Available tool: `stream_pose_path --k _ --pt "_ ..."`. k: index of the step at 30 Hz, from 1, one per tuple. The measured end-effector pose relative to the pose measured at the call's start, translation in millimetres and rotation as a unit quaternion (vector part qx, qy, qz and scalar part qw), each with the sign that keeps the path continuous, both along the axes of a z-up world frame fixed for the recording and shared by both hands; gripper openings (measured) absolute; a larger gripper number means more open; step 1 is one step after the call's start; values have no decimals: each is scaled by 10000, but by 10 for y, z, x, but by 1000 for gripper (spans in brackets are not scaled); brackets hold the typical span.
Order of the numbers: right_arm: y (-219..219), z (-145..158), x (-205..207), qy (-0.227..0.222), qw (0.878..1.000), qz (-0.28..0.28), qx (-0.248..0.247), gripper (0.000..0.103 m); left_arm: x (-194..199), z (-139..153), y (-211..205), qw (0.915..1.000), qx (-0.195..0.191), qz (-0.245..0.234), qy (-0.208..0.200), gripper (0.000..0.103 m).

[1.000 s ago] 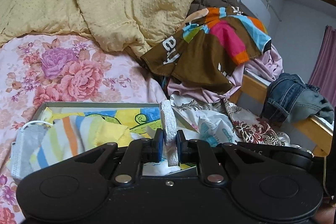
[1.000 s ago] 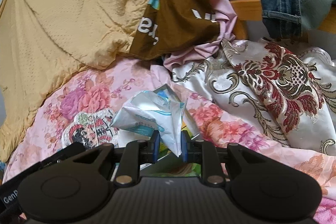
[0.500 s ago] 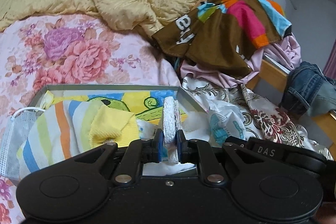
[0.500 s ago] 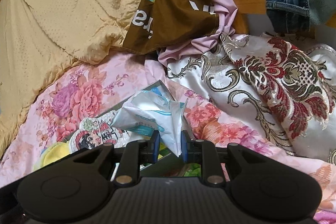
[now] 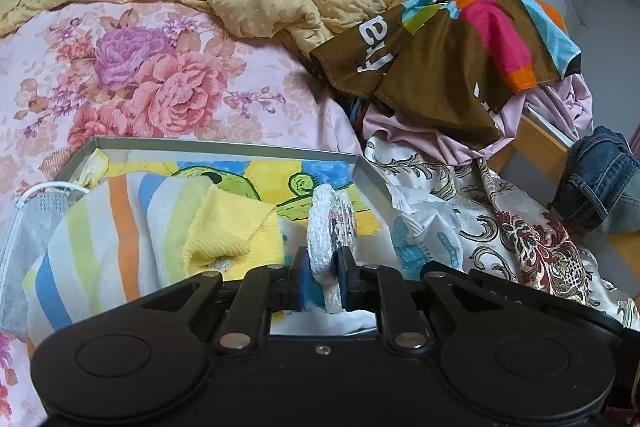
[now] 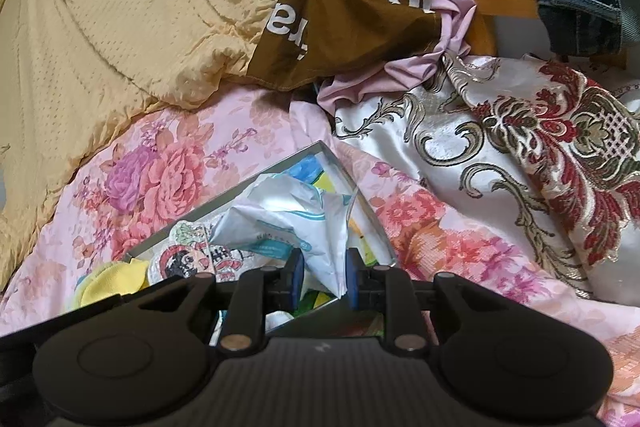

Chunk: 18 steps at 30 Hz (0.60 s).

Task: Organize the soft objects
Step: 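Carry the cartoon pack and tissue pack over the tray with both grippers, then lower both packs into the tray and open both grippers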

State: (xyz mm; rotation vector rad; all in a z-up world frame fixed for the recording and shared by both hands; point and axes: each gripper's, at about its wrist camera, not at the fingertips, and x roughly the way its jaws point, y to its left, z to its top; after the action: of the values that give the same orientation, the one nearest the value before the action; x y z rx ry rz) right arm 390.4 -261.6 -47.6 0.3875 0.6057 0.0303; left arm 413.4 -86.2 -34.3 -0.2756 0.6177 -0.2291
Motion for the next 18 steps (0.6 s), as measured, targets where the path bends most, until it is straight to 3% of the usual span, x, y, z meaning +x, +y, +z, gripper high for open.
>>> stream_pose_path --k 18 --pt "21 -21 13 -11 9999 83 117 30 -23 -56 34 9997 97 235 55 23"
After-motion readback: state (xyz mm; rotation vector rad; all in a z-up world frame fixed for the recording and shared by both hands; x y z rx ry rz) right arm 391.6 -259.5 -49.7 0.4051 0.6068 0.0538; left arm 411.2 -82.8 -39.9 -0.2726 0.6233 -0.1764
